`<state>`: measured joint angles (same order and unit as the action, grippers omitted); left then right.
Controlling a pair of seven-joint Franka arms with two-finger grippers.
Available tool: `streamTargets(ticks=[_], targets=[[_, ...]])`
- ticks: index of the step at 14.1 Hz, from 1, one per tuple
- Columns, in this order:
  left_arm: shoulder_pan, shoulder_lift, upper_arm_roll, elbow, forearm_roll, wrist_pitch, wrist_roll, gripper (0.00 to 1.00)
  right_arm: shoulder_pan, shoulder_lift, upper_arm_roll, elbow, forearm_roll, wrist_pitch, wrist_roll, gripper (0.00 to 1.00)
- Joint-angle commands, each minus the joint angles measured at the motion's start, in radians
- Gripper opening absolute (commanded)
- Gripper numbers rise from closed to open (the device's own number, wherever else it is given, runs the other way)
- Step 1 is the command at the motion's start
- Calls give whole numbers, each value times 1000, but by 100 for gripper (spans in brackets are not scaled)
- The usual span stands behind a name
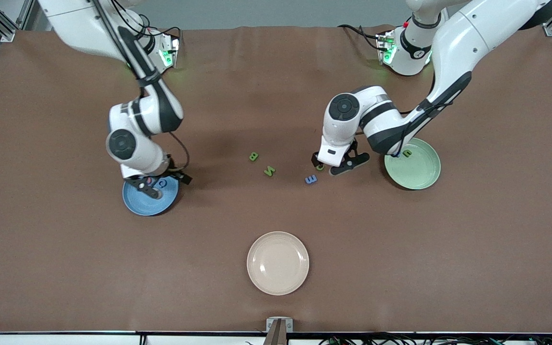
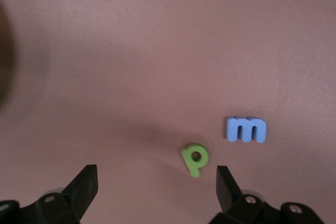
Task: Sort uppercase to blue plate, lowercase to green plate
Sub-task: 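Grasp the green p with the left gripper while the right gripper grasps the green B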
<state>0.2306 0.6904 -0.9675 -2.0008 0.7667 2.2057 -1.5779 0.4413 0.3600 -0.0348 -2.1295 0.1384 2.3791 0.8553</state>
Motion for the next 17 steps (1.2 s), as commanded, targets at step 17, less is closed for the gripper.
streamTargets(ticks=[17], targets=[[-152, 72, 161, 25, 5, 173, -42, 67, 408, 171, -16, 94, 43, 233, 373, 99]])
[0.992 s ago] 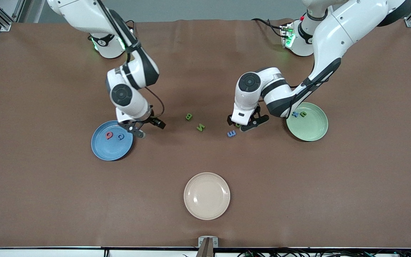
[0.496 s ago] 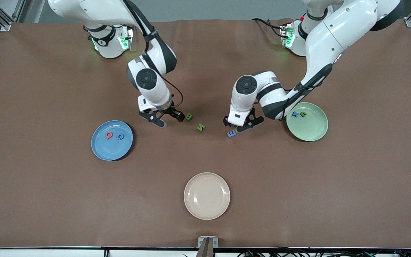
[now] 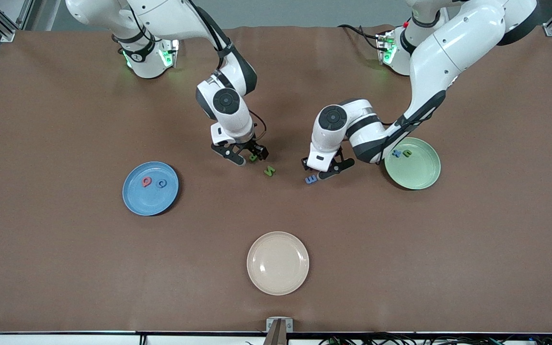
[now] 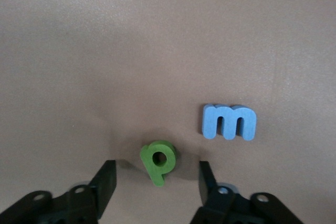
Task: Sort uppercase to blue plate, lowercase to green plate
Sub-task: 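Grasp the green p with the left gripper while the right gripper grasps the green B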
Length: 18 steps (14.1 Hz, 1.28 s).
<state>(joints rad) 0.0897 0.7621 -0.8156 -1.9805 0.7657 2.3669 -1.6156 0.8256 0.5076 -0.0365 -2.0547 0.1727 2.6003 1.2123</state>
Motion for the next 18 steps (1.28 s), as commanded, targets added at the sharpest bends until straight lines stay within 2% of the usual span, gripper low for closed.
streamTargets(ticks=[1, 3, 8, 11, 14, 16, 18], targets=[[-12, 0, 9, 3, 6, 12, -4, 63, 30, 31, -16, 19, 7, 20, 16, 97], [-12, 0, 10, 3, 6, 12, -4, 55, 38, 48, -17, 21, 5, 24, 16, 92], [-8, 0, 10, 5, 6, 15, 2, 55, 37, 57, -29, 24, 4, 24, 19, 77], [-12, 0, 35, 5, 6, 41, 5, 55, 32, 55, -31, 25, 4, 24, 18, 65], [-12, 0, 36, 2, 6, 43, 5, 53, 27, 54, -42, 27, 2, 24, 18, 62], [-10, 0, 36, 0, 21, 43, 3, 47, 27, 54, -43, 39, 4, 20, 18, 54], [-10, -1, 36, 0, 21, 43, -1, 36, 24, 54, -45, 41, 4, 18, 18, 43]])
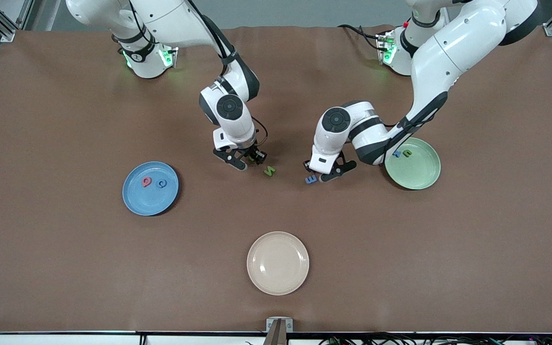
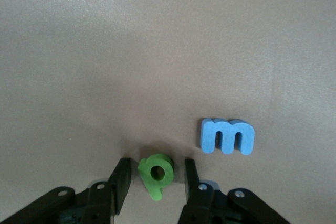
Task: Sort uppercase to blue plate, lowercase to green plate
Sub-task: 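Grasp the green p with the left gripper while the right gripper grasps the green B, then carry the p to the green plate while the right gripper carries B to blue plate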
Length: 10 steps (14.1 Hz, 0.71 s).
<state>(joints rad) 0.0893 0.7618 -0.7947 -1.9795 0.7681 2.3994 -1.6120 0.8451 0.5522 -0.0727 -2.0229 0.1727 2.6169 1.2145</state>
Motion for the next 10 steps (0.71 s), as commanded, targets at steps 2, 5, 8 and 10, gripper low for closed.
streamTargets(ticks=[2, 5, 8, 10], targets=[[-11, -1, 15, -1, 19, 10, -8, 27, 5, 9, -9, 9, 5, 2, 16, 26], [-11, -2, 15, 1, 19, 10, -12, 14, 2, 6, -9, 10, 5, -4, 16, 4], [-3, -15, 14, 7, 19, 9, -8, 10, -29, -9, -18, 10, 4, -18, -1, 2], [10, -54, 8, 11, 19, 3, 3, 10, -66, -41, -30, 10, -1, -66, -51, 2]])
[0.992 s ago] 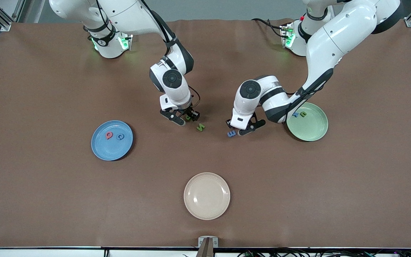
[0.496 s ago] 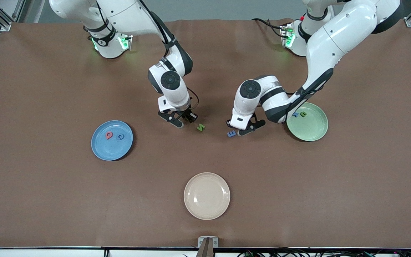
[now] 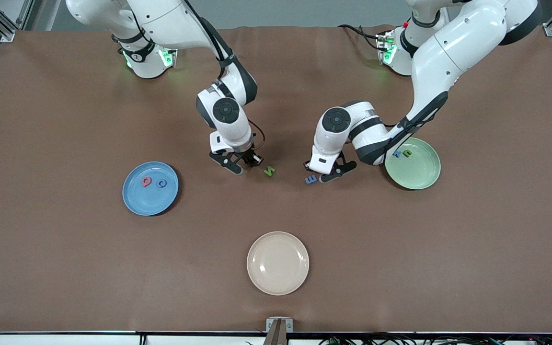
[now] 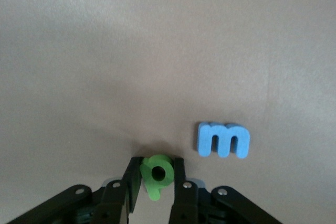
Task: Sort uppercase to blue plate, lowercase to green plate
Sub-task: 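Carry the p to the green plate while the right gripper carries B to blue plate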
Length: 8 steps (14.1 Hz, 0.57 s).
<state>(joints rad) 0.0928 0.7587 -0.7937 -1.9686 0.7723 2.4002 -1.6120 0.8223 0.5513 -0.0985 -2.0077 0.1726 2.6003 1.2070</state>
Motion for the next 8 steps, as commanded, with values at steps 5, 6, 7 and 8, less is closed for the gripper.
streamTargets(ticks=[5, 6, 7, 8], targets=[[130, -139, -80, -10, -5, -102, 150, 8, -185, -151, -4, -3, -1, -277, -272, 2], [203, -136, -143, -18, -5, -136, 191, 8, -224, -162, -4, 0, -2, -313, -326, 2], [276, -136, -203, -38, -5, -172, 237, 8, -259, -171, -6, -2, -2, -334, -378, 2], [360, -133, -264, -56, -5, -208, 297, 8, -297, -178, -4, -2, -2, -354, -435, 2]])
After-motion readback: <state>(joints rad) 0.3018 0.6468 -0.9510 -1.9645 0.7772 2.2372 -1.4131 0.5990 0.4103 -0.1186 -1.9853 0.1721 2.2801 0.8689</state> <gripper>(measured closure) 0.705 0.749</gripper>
